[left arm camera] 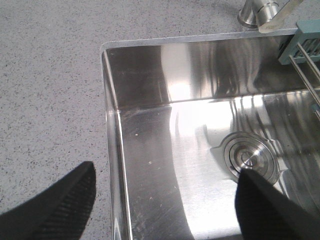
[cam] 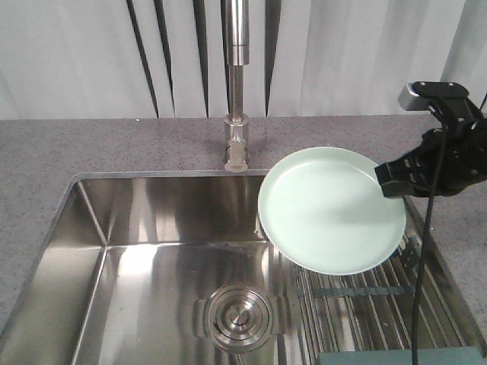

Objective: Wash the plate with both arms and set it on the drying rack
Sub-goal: 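Lower the plate onto the drying rack and open the right gripper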

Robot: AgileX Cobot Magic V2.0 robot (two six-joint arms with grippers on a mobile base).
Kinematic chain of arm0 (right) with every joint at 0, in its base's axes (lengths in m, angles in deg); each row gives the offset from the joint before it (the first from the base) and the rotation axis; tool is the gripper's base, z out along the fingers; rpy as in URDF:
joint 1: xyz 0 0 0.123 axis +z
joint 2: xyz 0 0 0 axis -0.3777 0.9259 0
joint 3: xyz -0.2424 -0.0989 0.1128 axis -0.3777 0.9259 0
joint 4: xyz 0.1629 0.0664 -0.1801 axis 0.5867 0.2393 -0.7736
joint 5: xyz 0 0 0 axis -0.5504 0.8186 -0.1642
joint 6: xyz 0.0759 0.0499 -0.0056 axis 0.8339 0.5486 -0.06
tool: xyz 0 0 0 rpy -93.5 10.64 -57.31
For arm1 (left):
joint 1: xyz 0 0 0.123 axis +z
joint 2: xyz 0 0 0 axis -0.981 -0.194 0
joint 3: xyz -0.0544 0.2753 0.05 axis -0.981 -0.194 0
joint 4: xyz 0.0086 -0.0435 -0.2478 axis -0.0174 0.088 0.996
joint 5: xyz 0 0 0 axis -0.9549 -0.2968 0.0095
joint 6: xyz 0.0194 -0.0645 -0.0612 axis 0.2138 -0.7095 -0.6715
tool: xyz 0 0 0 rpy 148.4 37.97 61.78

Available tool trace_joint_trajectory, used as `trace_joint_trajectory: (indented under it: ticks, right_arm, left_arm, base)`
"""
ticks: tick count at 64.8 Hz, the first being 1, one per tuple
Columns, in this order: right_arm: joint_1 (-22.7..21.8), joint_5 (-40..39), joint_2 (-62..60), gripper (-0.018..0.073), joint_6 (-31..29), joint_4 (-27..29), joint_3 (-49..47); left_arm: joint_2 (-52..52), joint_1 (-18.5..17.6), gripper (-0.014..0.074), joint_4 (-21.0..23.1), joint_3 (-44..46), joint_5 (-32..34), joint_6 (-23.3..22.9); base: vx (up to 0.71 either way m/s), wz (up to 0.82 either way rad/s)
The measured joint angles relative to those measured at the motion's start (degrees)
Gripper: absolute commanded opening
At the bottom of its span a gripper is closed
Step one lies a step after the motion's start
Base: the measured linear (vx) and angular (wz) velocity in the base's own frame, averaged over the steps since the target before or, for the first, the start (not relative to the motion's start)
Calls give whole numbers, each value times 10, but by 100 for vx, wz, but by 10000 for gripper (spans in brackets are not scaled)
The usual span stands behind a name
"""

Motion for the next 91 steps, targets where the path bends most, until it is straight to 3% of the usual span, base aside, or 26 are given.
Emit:
trace_joint_trajectory:
  ticks: [13,31,57,66,84,91]
  right_arm:
    - [-25,-4,-24,-1,15,-68,38]
    - [-27,-9,-12,-1,74,-189,43]
    - [-27,-47,78,14,77,-210,43]
    - [-27,-58,100,74,78,-210,43]
    - [-27,-72,111,338,87,-208,43]
    - [-27,-73,107,394,104,-208,43]
  left_arm:
    - [0,0,533,0,0,0,0]
    - [0,0,533,0,0,0,0]
    - [0,0,533,0,0,0,0]
    - [0,0,533,0,0,0,0]
    - [0,0,533,0,0,0,0]
    - [0,0,533,0,0,0,0]
  base:
    - [0,0]
    - [0,0]
    - [0,0]
    - [0,0]
    - [0,0]
    - [0,0]
